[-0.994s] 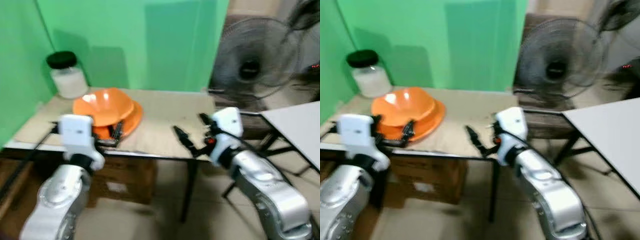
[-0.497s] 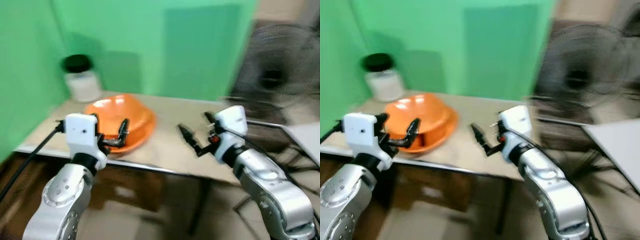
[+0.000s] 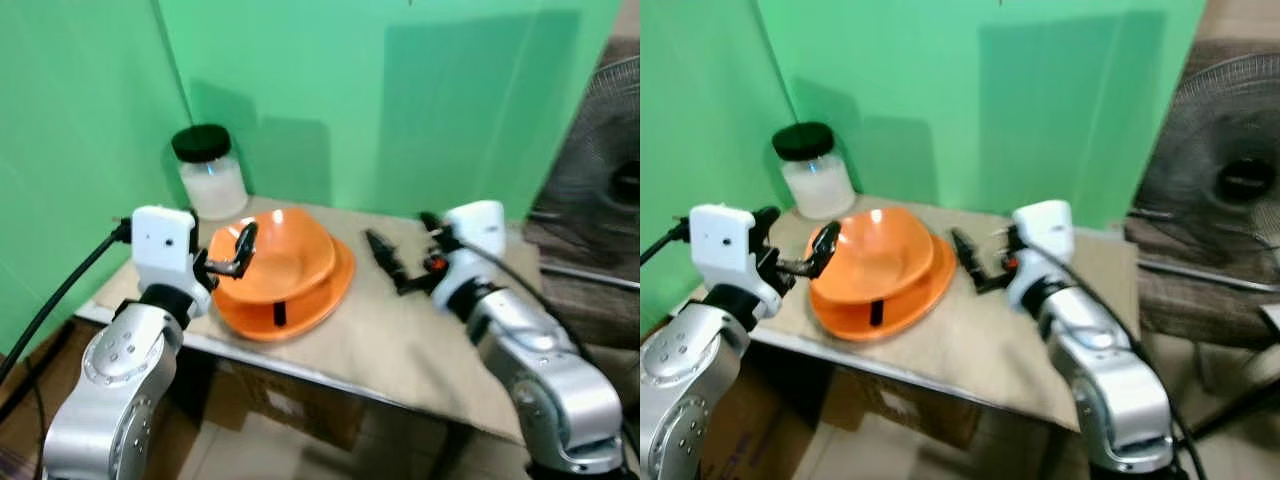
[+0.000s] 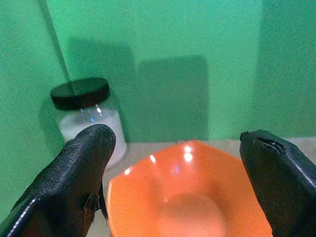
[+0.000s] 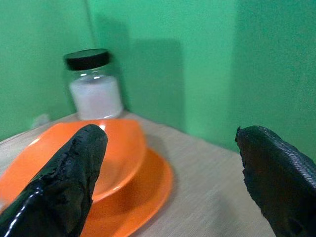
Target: Setting the table
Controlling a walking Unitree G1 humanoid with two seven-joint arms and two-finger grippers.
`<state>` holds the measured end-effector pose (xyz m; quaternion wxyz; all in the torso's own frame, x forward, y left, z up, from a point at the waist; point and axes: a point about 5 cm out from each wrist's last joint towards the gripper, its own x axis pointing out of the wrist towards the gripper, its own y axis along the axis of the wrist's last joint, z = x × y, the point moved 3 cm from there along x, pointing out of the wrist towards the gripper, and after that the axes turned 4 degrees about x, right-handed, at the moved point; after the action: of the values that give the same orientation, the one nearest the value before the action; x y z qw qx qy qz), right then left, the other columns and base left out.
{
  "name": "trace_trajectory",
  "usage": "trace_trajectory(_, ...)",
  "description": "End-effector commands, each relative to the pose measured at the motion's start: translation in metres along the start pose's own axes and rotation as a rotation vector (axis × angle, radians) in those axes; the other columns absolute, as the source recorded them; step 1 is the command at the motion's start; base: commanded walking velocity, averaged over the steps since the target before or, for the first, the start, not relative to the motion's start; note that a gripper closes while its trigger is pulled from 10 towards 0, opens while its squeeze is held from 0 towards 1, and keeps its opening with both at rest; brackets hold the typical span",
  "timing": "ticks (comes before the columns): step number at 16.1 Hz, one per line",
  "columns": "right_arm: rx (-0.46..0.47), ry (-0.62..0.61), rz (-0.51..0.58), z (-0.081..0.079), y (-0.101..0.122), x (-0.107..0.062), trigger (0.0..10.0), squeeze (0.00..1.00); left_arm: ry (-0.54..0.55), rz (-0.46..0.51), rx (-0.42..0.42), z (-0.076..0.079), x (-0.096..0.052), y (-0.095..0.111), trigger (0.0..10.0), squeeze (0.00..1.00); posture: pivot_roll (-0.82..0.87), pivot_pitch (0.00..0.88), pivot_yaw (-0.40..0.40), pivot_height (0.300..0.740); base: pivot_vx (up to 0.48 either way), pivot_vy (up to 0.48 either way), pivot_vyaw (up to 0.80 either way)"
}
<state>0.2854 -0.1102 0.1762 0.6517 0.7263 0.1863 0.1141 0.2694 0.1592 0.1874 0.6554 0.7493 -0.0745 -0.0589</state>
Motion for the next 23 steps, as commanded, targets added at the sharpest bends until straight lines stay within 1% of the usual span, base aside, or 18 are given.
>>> trace_trajectory(1, 0.003, 0.041, 0.011, -0.008, 0.002, 0.004, 10.0, 0.0, 0.01, -0.013, 0.012, -0.005, -0.002, -0.002, 10.0, 0.0, -0.03, 0.0, 0.07, 0.74, 0.326, 0.0, 0.0)
trace_trajectory(4, -0.003, 0.078, -0.017, -0.01, 0.0, 0.006, 10.0, 0.0, -0.012, -0.025, 0.014, -0.002, -0.003, -0.005, 10.0, 0.0, -0.02, 0.0, 0.064, 0.74, 0.33, 0.0, 0.0)
trace_trajectory(8, 0.012, 0.082, -0.065, -0.009, -0.008, 0.007, 10.0, 0.0, -0.058, -0.057, 0.03, 0.0, -0.007, -0.011, 10.0, 0.0, -0.02, 0.0, 0.063, 0.74, 0.305, 0.0, 0.0)
trace_trajectory(9, 0.1, 0.09, -0.08, -0.006, -0.008, 0.009, 10.0, 1.0, -0.091, -0.072, 0.051, -0.001, -0.01, -0.014, 10.0, 0.0, -0.02, 0.0, 0.066, 0.74, 0.0, 0.0, 0.0)
trace_trajectory(10, 0.147, 0.095, -0.086, -0.006, -0.008, 0.009, 10.0, 1.0, -0.107, -0.084, 0.074, -0.002, -0.011, -0.017, 10.0, 0.0, -0.02, 0.0, 0.068, 0.74, 0.0, 0.0, 0.0)
trace_trajectory(11, 0.178, 0.117, -0.112, -0.005, -0.01, 0.011, 10.0, 1.0, -0.117, -0.107, 0.099, -0.007, -0.013, -0.021, 10.0, 0.0, -0.02, 0.0, 0.07, 0.74, 0.0, 0.0, 0.0)
trace_trajectory(12, 0.205, 0.139, -0.137, -0.005, -0.011, 0.012, 10.0, 1.0, -0.127, -0.13, 0.1, -0.012, -0.015, -0.025, 10.0, 0.0, -0.03, 0.0, 0.07, 0.74, 0.0, 0.0, 0.0)
trace_trajectory(13, 0.232, 0.158, -0.161, -0.005, -0.012, 0.015, 10.0, 1.0, -0.147, -0.146, 0.069, -0.016, -0.016, -0.028, 10.0, 0.01, -0.03, 0.0, 0.07, 0.74, 0.0, 0.0, 0.0)
trace_trajectory(14, 0.256, 0.175, -0.175, -0.005, -0.012, 0.021, 10.0, 1.0, -0.157, -0.173, 0.047, -0.022, -0.019, -0.032, 10.0, 1.0, -0.03, 0.0, 0.07, 0.74, 0.0, 0.0, 0.0)
trace_trajectory(17, 0.321, 0.22, -0.212, -0.006, -0.014, 0.041, 10.0, 1.0, -0.162, -0.238, -0.014, -0.033, -0.024, -0.046, 10.0, 1.0, -0.02, 0.0, 0.07, 0.74, 0.0, 0.0, 0.0)
trace_trajectory(18, 0.335, 0.227, -0.227, -0.006, -0.015, 0.046, 10.0, 1.0, -0.17, -0.254, -0.022, -0.036, -0.026, -0.049, 10.0, 1.0, -0.02, 0.0, 0.071, 0.74, 0.0, 0.0, 0.0)
trace_trajectory(19, 0.386, 0.269, -0.276, -0.009, -0.021, 0.056, 10.0, 1.0, -0.182, -0.302, -0.049, -0.045, -0.03, -0.057, 10.0, 1.0, -0.02, 0.0, 0.074, 0.74, 0.0, 0.0, 0.0)
trace_trajectory(20, 0.41, 0.275, -0.292, -0.009, -0.022, 0.062, 10.0, 1.0, -0.178, -0.335, -0.057, -0.05, -0.032, -0.062, 10.0, 1.0, -0.02, 0.0, 0.073, 0.74, 0.0, 0.0, 0.0)
trace_trajectory(21, 0.417, 0.276, -0.296, -0.008, -0.023, 0.064, 10.0, 1.0, -0.178, -0.344, -0.057, -0.051, -0.032, -0.064, 10.0, 1.0, -0.02, 0.0, 0.073, 0.74, 0.0, 0.0, 0.0)
trace_trajectory(22, 0.441, 0.267, -0.302, -0.007, -0.023, 0.07, 10.0, 1.0, -0.201, -0.357, -0.1, -0.05, -0.033, -0.069, 10.0, 1.0, -0.02, 0.0, 0.073, 0.74, 0.0, 0.0, 0.0)
trace_trajectory(23, 0.453, 0.259, -0.307, -0.006, -0.023, 0.075, 10.0, 1.0, -0.229, -0.357, -0.135, -0.047, -0.033, -0.072, 10.0, 0.7, -0.02, 0.0, 0.069, 0.74, 0.0, 0.0, 0.0)
